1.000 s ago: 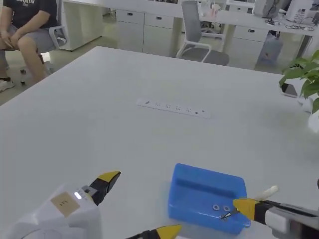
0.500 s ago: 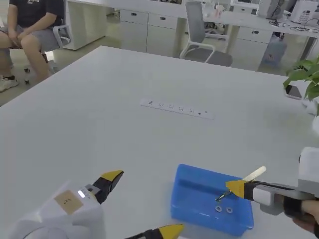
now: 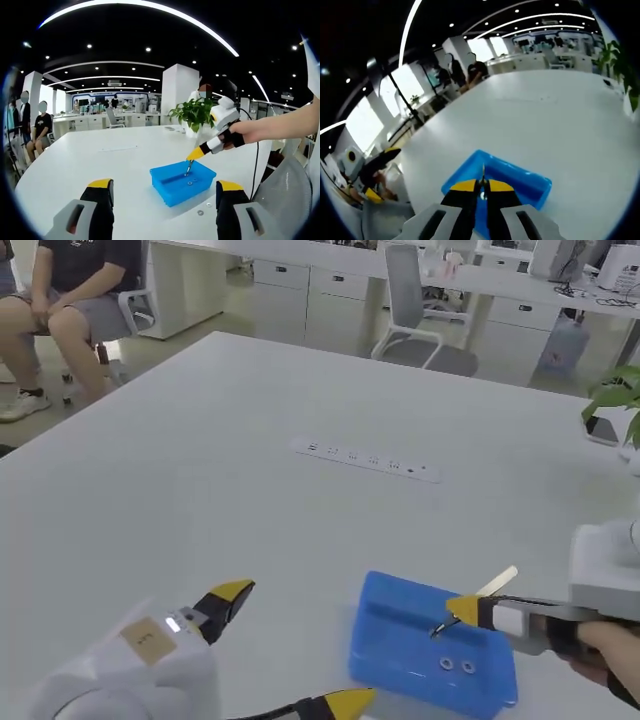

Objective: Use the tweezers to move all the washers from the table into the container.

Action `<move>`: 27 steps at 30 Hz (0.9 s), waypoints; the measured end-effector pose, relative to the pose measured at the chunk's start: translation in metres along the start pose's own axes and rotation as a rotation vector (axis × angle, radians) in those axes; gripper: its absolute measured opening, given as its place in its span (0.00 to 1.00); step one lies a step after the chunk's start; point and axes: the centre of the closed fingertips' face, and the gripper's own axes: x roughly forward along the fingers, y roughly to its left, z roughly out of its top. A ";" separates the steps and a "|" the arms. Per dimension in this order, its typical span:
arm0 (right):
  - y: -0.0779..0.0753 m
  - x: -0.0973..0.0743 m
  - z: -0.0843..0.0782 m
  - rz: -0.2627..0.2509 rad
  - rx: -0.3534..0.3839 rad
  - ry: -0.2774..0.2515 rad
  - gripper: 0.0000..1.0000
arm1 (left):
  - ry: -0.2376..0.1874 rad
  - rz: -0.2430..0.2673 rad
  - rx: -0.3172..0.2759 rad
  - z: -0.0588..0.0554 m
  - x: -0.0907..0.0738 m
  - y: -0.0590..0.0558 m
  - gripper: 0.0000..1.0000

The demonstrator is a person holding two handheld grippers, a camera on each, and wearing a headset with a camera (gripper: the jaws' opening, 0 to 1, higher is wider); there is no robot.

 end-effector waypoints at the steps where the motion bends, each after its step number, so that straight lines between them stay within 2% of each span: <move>1: -0.001 0.001 -0.001 -0.002 -0.002 0.006 0.03 | 0.000 0.000 0.001 0.000 0.000 0.000 0.86; 9: -0.008 0.012 -0.007 -0.013 -0.006 0.040 0.03 | 0.003 -0.004 -0.001 0.000 0.000 -0.001 0.85; 16: -0.019 0.025 -0.019 -0.027 -0.005 0.076 0.03 | 0.012 -0.011 0.006 -0.001 0.001 -0.002 0.84; 27: -0.023 0.031 -0.025 -0.036 -0.004 0.103 0.03 | 0.017 -0.011 0.009 -0.003 0.001 -0.002 0.84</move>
